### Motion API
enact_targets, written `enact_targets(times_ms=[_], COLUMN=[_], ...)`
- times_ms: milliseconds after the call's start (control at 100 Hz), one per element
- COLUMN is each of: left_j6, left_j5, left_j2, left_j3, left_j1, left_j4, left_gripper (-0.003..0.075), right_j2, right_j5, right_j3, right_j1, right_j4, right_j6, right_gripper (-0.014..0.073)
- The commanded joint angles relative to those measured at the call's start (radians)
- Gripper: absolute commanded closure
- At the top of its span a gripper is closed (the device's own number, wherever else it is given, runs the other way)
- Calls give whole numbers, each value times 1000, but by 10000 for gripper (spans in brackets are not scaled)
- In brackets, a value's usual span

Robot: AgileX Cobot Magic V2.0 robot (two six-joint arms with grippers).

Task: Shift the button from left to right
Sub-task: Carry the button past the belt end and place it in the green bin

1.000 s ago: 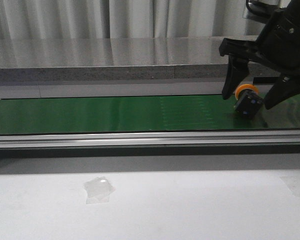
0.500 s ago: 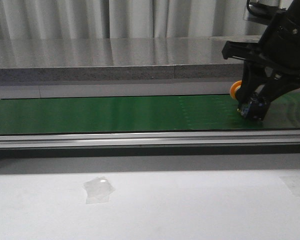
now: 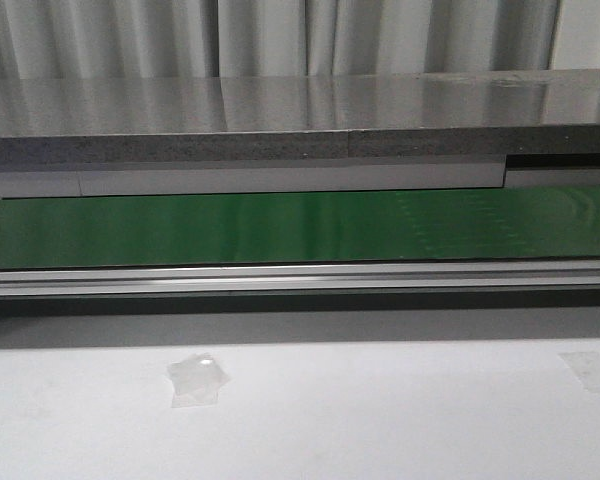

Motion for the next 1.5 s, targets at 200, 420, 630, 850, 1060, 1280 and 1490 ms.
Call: enact_targets(times_ms=[200, 420, 630, 850, 1060, 1280, 1490], left_j6=[-3, -3, -3, -3, -3, -3, -3], left_j5=[-76, -76, -76, -76, -76, -76, -76], left_j2=[9, 9, 9, 9, 9, 9, 9], left_j3=[-26, -26, -26, -26, -26, -26, -26], left_j1=[-9, -9, -9, -9, -9, -9, -9], left_j4=[-14, -14, -14, -14, -14, -14, -14], left_gripper=[740, 740, 740, 740, 740, 740, 740], right_j2=[-44, 8, 101, 190, 216, 228, 235], right_j5=[-70, -126, -163, -145, -151, -162, -147], right_j3=[-35, -35, -35, -74, -91, -91, -91], right_j1=[-229, -293, -297, -297, -297, -297, -304], right_j4=[-15, -12, -28, -53, -59, -84, -84], right_j6=[-101, -158, -185, -185, -185, -185, -184], right_gripper=[363, 363, 363, 363, 363, 337, 202])
